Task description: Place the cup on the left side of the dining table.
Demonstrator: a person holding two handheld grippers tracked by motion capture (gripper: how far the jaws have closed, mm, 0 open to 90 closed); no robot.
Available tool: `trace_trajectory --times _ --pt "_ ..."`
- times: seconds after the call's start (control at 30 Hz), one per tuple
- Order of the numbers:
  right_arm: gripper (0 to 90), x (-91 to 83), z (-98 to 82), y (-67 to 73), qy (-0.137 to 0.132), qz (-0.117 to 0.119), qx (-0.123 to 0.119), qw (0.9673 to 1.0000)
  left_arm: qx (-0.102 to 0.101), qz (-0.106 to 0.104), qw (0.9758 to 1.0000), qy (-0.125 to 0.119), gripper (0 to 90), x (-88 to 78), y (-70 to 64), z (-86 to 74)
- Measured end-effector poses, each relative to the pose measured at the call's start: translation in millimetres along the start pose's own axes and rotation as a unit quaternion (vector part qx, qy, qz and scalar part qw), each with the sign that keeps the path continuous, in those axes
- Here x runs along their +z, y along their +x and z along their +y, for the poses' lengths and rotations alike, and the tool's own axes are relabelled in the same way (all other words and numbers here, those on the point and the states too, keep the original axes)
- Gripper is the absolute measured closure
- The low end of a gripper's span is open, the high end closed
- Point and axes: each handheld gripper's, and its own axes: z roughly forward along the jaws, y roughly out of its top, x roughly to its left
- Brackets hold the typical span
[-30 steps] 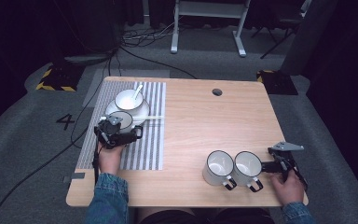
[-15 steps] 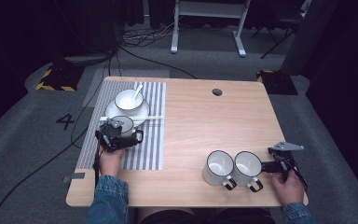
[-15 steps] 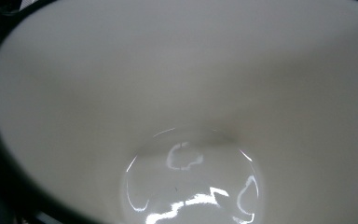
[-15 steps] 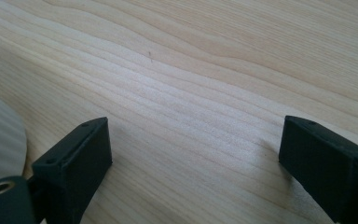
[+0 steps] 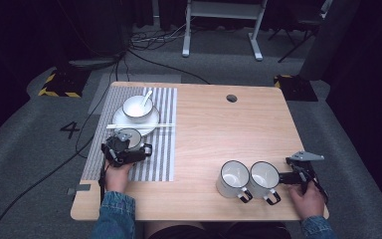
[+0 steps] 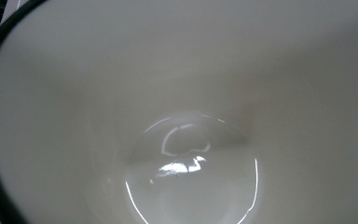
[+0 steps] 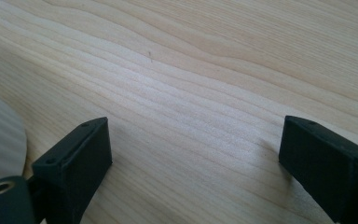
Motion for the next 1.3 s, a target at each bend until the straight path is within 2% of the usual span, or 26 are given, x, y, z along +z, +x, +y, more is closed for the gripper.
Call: trace_trajectory --times 0.13,0.17,0.23,0.37,0.6,0.63,0.87,1.0,1.17,1.3 --pt "9.4 0.1 0.0 -0.1 0.000 0.000 -0.001 1.0000 0.001 -0.004 1.0000 0.001 2.9 -2.4 -0.2 -2.6" --pt "9.5 0.1 0.0 -0.1 0.000 0.000 -0.001 1.0000 -0.007 -0.009 0.9999 -0.005 2.9 -2.5 2.0 -6.1" --pt "9.5 0.1 0.0 0.1 0.000 0.000 0.000 1.0000 -0.008 -0.014 0.9998 -0.009 2.9 -2.6 2.9 -7.4" --pt "9.4 0.1 0.0 0.0 0.000 0.000 -0.001 1.0000 -0.010 -0.009 0.9999 -0.002 2.7 -3.9 1.5 -6.8" --pt "9.5 0.1 0.0 -0.1 0.000 0.000 -0.001 1.0000 -0.006 -0.004 1.0000 -0.006 2.2 -10.2 0.0 -6.8" --pt "9.5 0.1 0.0 -0.1 0.000 -0.001 -0.001 1.0000 0.002 0.000 1.0000 -0.006 2.2 -15.2 0.1 -7.1" --pt "9.4 0.1 0.0 -0.1 0.000 0.000 -0.001 1.0000 0.015 0.013 0.9995 -0.022 2.0 -34.5 -4.0 -12.8" --pt "9.4 0.1 0.0 0.4 -0.001 0.000 0.000 1.0000 0.024 0.006 0.9992 -0.030 2.1 -48.7 -5.8 -17.3" --pt "9.1 0.5 0.3 1.4 -0.001 -0.004 0.005 1.0000 0.037 -0.015 0.9985 -0.037 3.3 -71.4 -8.9 -24.4" --pt "9.1 0.5 0.3 1.4 -0.001 -0.003 0.005 1.0000 0.037 -0.022 0.9981 -0.043 3.6 -81.9 -8.5 -29.4"
